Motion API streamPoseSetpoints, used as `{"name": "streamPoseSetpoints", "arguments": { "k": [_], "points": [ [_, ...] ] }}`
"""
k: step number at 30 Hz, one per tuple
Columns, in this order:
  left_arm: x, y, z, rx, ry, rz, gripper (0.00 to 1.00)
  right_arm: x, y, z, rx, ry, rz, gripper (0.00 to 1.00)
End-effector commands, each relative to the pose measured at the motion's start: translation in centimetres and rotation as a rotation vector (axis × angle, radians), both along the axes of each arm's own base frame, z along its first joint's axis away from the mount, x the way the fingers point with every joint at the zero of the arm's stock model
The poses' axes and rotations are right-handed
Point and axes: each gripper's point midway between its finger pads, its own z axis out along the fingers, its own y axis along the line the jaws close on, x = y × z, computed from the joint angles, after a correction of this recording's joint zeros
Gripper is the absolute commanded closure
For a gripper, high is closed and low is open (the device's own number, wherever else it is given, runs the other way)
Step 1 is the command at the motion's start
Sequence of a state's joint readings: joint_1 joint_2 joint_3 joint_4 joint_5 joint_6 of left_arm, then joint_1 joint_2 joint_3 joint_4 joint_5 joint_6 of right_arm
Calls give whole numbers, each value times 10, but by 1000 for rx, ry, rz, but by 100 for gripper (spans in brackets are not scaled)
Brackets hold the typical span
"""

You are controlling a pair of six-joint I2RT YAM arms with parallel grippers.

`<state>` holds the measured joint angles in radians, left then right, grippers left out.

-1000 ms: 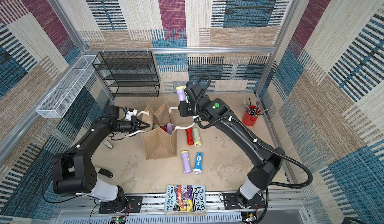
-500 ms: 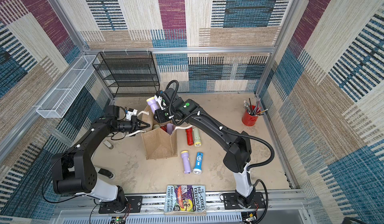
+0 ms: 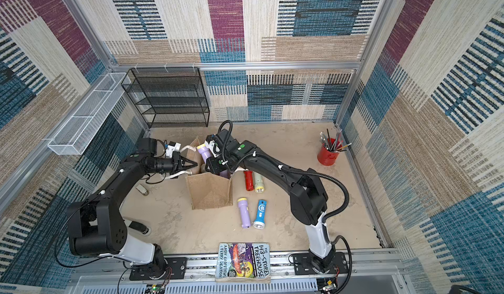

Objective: Put the flashlights into the tote bags
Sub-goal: Place the flashlight in the canvas bag.

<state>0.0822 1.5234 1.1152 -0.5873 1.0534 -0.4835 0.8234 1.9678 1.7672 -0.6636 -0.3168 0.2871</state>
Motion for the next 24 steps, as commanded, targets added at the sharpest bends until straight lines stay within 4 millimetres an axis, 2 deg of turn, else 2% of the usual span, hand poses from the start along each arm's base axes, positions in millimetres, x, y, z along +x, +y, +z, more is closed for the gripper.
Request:
{"name": "streamPoseSetpoints", "arguments": {
  "k": [1,4,10,20,24],
  "points": [
    [2,0,2,-2,-29,-6,95,-18,-2,-7,0,71,29,66],
    [3,0,0,-2,-22,-4,95,-23,-11,-14,-32,76,26,66],
    [3,0,-1,-1,-18,1,95,-24,-20,-8,-47,35,20,66],
    [4,0,-1,-7,-14,3,95,-32,-18,-12,-64,57,84,66],
    [3,0,-1,-10,-14,2,95,-31,-14,-27,-111,109,100,66]
  ]
}}
